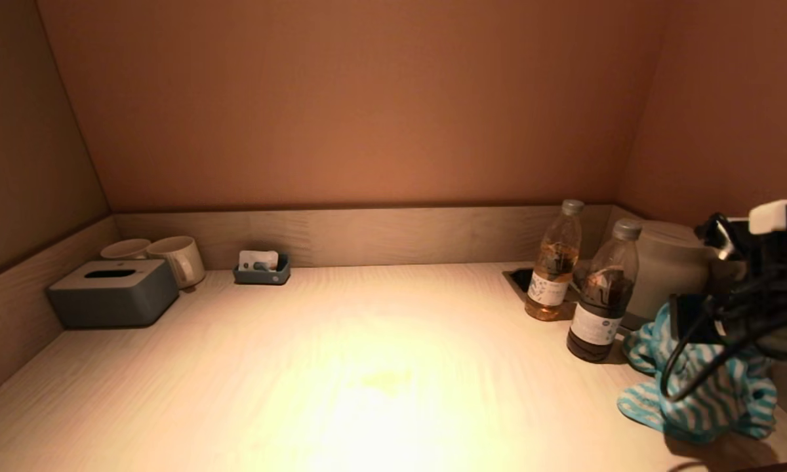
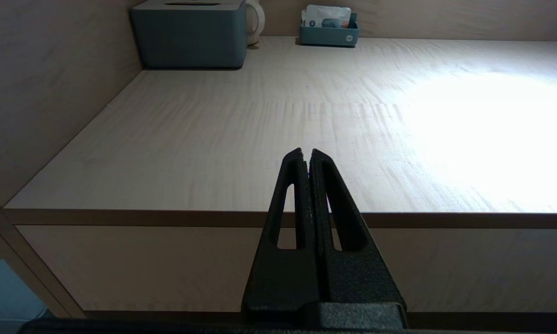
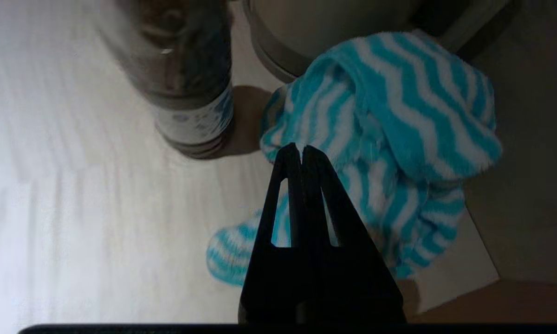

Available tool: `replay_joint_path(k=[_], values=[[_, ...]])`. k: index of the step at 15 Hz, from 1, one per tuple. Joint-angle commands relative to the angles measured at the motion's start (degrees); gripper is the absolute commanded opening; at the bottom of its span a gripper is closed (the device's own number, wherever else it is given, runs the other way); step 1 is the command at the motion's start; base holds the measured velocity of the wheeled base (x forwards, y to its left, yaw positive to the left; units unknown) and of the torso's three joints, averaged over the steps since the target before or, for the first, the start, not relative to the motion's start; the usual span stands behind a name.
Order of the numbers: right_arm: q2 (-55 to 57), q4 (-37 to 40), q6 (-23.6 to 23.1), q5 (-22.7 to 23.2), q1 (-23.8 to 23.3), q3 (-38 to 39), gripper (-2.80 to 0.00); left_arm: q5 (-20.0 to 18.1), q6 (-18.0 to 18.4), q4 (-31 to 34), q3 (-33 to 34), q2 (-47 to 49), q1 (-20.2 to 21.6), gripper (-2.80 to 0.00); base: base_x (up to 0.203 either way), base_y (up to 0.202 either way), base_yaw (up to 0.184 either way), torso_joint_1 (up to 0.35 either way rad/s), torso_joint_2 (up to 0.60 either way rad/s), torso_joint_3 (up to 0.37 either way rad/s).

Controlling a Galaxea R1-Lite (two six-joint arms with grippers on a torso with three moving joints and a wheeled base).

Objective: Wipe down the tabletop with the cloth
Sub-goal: Pick up the tablecloth

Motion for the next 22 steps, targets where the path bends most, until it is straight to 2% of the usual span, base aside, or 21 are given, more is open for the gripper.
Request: replay_joint_path(k=[1,4,13,14,15,22], values=[[10.7,-2.3,0.0,-0.8,-2.5,-3.5,-2.80,0.0,-0.1,0.0,0.0,0.0,0.0,-2.80,0.000,0.000,0.000,0.000,0.00,0.000],[12.0,-2.4,0.0,-0.9,-4.9,-4.0,-2.80,0.0,-0.1,0.0,0.0,0.0,0.0,-2.80,0.000,0.000,0.000,0.000,0.00,0.000],[1.6,-0.5,-0.5,-0.7,-4.5,2.3,-2.80,0.0,-0.1,0.0,0.0,0.0,0.0,-2.80,0.000,0.000,0.000,0.000,0.00,0.000],[-0.5,0.3,-0.9,-0.6,-4.4,3.2,-2.24,0.0,-0.1,0.0,0.0,0.0,0.0,-2.80,0.000,0.000,0.000,0.000,0.00,0.000],[-1.7,1.7,-1.4,-0.5,-4.4,4.0,0.00,0.0,-0.1,0.0,0.0,0.0,0.0,-2.80,0.000,0.000,0.000,0.000,0.00,0.000],[2.8,1.7,-0.4,-0.5,-5.3,5.9,0.00,0.0,-0.1,0.0,0.0,0.0,0.0,-2.80,0.000,0.000,0.000,0.000,0.00,0.000]])
